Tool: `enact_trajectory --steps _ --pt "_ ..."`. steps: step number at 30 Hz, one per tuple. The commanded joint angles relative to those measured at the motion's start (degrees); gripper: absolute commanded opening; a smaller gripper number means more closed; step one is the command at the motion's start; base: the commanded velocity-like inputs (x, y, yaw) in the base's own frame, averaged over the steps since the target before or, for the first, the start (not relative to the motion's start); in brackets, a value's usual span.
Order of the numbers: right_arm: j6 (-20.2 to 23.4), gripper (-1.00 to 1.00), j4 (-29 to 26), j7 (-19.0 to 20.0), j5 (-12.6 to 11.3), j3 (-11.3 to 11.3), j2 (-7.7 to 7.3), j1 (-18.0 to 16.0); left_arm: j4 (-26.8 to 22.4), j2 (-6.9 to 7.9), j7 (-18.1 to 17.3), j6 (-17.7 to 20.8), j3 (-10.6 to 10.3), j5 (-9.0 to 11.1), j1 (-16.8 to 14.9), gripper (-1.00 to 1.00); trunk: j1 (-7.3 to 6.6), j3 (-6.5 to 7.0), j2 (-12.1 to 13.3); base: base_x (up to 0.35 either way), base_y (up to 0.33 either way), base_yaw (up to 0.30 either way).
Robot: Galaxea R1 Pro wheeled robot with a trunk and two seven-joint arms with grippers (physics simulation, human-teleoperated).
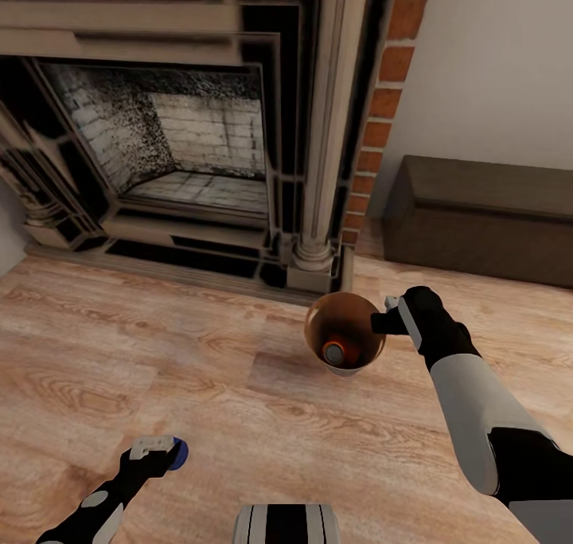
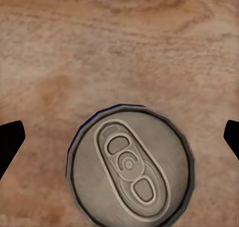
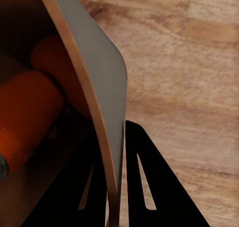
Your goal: Put the three can of soda from the living room inside the tash can in the kitchen.
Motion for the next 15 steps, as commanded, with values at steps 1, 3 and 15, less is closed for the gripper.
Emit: enact_trajectory --steps 1,3,15 --pt "0.02 -1.0 -0.01 0.41 -1.12 -0.05 0.01 -0.02 0.0 -0.02 0.0 0.0 0.0 0.01 0.0 1.0 0.02 -0.22 -0.02 0.0 0.0 0.0" --pt "0.02 -1.0 -0.01 0.41 -1.14 -0.05 0.0 -0.02 0.0 -0.05 0.0 0.03 0.01 0.03 0.0 1.0 0.07 -0.66 -0.04 0.0 0.0 0.0" --pt "0.02 -1.0 0.06 0.41 -1.08 -0.04 -0.11 0.06 0.0 -0.02 -0.02 0.03 0.01 0.03 0.0 1.0 0.23 -1.99 -0.12 0.0 0.0 0.0"
